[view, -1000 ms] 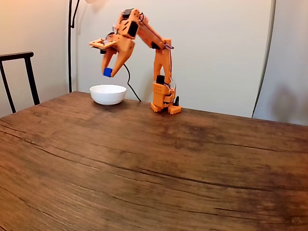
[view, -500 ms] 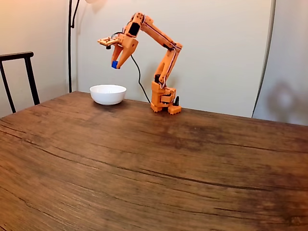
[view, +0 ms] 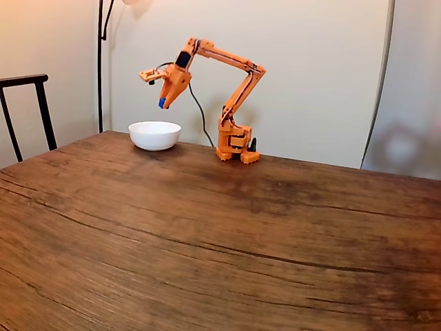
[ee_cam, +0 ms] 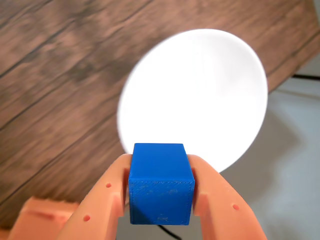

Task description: Grasp the cube and drop it in the bowl

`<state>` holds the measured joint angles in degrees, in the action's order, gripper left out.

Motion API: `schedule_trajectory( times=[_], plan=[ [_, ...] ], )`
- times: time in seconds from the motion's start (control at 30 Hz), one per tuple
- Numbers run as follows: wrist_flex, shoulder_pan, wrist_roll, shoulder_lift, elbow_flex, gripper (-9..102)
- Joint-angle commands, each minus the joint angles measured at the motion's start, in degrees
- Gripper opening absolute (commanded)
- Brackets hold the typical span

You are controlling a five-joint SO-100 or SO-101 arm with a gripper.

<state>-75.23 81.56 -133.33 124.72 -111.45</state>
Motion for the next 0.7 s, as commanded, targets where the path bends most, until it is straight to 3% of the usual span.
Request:
schedule_trajectory(
  times=[0.0,0.17,0.4,0.67],
  plan=[
    [5.71,3.08,-0.35,0.53,-3.96,5],
    [13.1,6.33,-2.81,0.44,-11.34,7],
    [14.85,7.82,-3.25,0.44,-15.56,37],
    [11.34,6.86,-3.78,1.14,-14.5,37]
  ],
)
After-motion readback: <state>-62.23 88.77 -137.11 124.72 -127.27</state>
